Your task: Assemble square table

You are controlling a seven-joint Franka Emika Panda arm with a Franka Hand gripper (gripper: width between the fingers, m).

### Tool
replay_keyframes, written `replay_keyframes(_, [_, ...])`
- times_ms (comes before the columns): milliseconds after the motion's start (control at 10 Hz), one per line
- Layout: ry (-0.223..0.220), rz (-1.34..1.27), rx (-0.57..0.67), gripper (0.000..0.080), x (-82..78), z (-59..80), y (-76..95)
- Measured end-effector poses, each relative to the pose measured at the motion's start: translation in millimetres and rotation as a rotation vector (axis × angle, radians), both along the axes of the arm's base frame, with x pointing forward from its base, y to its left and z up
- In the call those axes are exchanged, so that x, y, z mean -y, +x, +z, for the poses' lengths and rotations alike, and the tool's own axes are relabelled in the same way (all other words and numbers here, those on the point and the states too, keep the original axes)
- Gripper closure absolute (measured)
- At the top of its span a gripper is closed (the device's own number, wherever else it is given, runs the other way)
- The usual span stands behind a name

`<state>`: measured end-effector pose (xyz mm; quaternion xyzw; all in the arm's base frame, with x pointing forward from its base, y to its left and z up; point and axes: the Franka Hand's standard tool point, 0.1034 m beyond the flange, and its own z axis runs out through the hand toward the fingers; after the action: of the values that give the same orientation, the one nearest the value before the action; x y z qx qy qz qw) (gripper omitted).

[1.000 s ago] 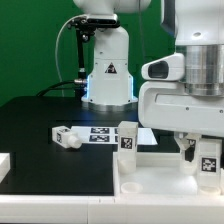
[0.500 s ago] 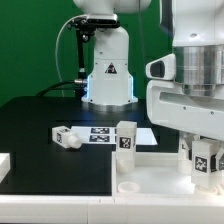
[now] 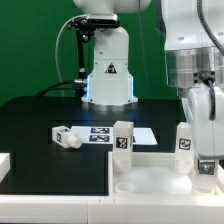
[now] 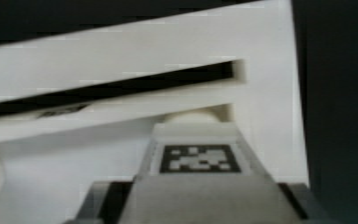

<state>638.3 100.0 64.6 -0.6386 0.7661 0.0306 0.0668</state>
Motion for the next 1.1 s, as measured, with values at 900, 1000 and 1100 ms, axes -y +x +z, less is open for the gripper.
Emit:
replay_keyframes(900, [-0.092, 0.933, 0.082, 0.015, -6.9, -2.8, -1.7])
replay_keyframes(1000, [-0.116, 1.129, 0.101, 0.015, -2.5, 0.1, 1.4])
replay_keyframes(1100, [-0.123, 1.216, 0.114, 0.015, -0.3, 2.4, 2.8])
